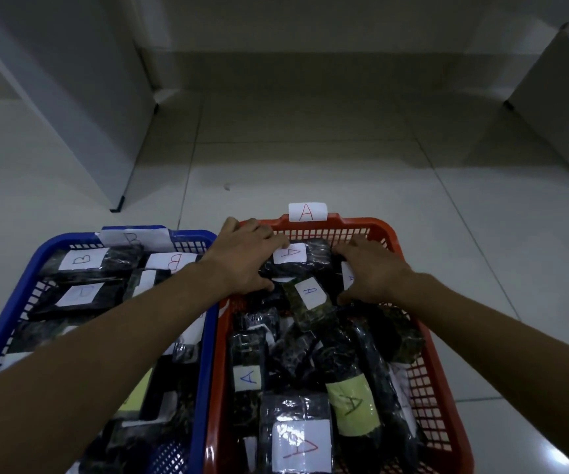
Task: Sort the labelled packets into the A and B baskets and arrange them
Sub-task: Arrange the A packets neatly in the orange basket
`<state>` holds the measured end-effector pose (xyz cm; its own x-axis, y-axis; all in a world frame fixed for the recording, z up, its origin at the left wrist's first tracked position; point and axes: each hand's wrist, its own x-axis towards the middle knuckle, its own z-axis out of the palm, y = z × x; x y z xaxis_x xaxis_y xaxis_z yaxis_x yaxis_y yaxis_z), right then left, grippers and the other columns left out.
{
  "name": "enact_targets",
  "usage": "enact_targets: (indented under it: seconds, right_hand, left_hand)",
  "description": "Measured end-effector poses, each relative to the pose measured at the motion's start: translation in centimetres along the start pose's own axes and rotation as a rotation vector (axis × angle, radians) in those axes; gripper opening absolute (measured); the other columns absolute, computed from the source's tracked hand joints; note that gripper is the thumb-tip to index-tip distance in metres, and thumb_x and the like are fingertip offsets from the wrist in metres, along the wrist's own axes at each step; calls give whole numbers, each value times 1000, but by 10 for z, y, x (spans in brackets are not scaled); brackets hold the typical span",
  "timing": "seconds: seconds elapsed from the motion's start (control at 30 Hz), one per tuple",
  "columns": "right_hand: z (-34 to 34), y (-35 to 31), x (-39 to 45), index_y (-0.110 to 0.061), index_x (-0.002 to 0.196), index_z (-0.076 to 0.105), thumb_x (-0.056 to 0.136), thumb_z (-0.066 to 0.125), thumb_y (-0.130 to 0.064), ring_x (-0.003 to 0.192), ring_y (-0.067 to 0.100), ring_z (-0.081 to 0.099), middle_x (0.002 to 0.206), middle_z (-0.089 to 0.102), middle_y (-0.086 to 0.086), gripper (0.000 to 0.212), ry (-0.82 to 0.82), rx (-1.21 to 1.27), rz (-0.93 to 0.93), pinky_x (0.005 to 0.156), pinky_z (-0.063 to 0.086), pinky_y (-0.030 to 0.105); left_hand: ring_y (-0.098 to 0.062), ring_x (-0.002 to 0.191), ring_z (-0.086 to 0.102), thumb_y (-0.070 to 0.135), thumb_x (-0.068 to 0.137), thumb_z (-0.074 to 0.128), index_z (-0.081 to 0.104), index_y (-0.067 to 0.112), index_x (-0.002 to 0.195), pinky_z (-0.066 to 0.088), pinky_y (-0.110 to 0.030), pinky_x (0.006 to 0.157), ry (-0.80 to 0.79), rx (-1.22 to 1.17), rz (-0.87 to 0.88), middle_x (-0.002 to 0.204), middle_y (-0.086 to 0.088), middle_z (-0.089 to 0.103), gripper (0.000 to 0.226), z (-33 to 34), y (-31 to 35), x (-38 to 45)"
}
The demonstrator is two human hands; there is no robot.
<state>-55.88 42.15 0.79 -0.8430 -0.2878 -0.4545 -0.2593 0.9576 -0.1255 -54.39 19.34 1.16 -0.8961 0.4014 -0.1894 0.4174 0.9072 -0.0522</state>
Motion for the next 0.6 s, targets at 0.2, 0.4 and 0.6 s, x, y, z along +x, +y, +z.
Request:
enact_targets:
  seconds: [0.2,0.4,0.6]
  right_hand:
    - [2,-3,12,-32,150,32,73,84,-28,131,33,47,150,38,8,93,-56,86,45,108,43,49]
    - [9,-2,11,-28,147,38,67,89,-24,131,30,46,146,43,5,95,-11,171,15,111,40,47]
    - [-9,-7,-9,-18,135,54,87,74,-29,119,24,56,131,57,6,53,-21,266,25,96,46,32]
  left_hand:
    - [-20,131,34,47,84,64,33,29,137,24,-43,106,42,92,-37,144,3,43,65,2,3,-1]
    - [-21,135,33,43,85,66,31,25,138,25,-42,110,57,104,-63,146,2,38,65,5,10,-3]
    - [-24,135,36,38,83,72,32,24,141,29,-40,112,41,28,-85,146,-3,38,72,6,8,0]
